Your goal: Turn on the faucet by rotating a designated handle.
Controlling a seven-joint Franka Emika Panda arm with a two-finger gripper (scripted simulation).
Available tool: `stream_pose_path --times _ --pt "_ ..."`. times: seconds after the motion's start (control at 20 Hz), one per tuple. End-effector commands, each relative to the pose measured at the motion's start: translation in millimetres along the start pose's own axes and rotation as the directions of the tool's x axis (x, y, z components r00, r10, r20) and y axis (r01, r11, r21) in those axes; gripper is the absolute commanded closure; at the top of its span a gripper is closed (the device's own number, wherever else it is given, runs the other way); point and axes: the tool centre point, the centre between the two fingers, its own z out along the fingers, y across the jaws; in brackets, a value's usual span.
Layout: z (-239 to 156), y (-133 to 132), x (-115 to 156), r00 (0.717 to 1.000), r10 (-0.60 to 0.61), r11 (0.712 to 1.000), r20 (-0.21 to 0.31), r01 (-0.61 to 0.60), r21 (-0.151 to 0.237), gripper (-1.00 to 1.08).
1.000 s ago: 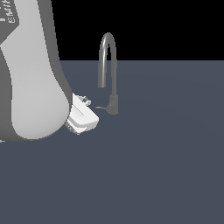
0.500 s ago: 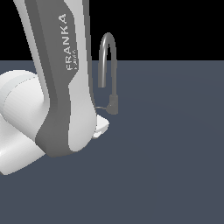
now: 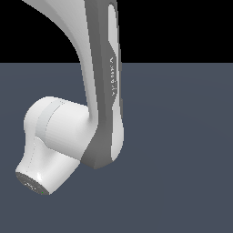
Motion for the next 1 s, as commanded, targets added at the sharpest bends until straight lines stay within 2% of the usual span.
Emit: stream_pose_path --times 0.0,0.45,0.95 --pt "6 -3 6 0.999 -0.037 0.999 0.007 0.037 -0.033 1.08" --pt "20 -11 18 0.993 -0.119 0.987 0.025 0.12 -0.103 1.08" --pt "23 -12 20 0.991 -0.134 0.984 0.029 0.136 -0.116 1.08"
